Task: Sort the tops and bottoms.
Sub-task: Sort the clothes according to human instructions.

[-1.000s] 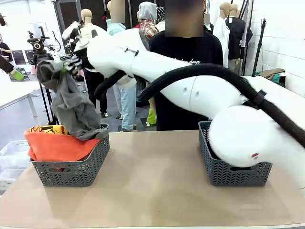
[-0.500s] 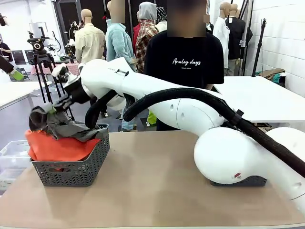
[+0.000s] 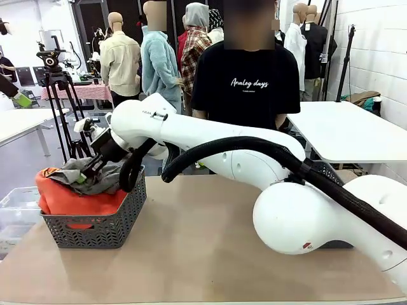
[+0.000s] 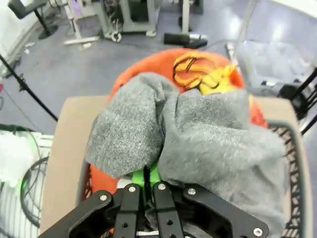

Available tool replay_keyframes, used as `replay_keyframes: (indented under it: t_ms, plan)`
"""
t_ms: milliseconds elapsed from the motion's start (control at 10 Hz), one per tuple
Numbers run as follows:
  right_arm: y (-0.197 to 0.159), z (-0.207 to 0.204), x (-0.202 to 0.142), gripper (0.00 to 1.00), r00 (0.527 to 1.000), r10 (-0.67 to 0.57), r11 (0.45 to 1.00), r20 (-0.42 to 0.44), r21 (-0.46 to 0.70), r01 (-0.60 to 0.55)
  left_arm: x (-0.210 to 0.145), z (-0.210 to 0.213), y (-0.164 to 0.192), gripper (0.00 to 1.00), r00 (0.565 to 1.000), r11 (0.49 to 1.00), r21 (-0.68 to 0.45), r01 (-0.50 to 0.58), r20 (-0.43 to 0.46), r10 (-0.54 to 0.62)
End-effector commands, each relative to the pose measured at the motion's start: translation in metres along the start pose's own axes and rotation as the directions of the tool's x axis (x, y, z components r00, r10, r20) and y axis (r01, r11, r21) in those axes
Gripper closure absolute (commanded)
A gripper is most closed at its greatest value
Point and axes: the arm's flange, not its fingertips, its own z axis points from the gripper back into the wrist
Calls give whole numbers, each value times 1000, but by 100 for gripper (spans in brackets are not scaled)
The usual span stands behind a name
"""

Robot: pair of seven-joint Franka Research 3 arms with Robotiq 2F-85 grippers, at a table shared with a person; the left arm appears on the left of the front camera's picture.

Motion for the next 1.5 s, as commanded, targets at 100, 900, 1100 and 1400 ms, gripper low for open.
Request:
replay_keyframes:
  t_ms: [100, 900, 1100, 1400]
  plan:
    - [-55, -41, 28, 100, 992, -81, 992, -102, 87, 90, -1, 0, -1, 0, 1000, 1000, 1, 2, -1, -2]
    - [-43, 24, 74, 0, 980, -108, 991, -166, 63, 120, -1, 0, -1, 0, 1000, 1000, 1, 2, -1, -2]
    - [-34, 40, 85, 0, 966, -108, 991, -233, 48, 123, -1, 0, -1, 0, 1000, 1000, 1, 2, -1, -2]
    - [-25, 64, 96, 0, 968, -99, 995, -230, -13, 98, -1, 0, -1, 0, 1000, 1000, 1, 2, -1, -2]
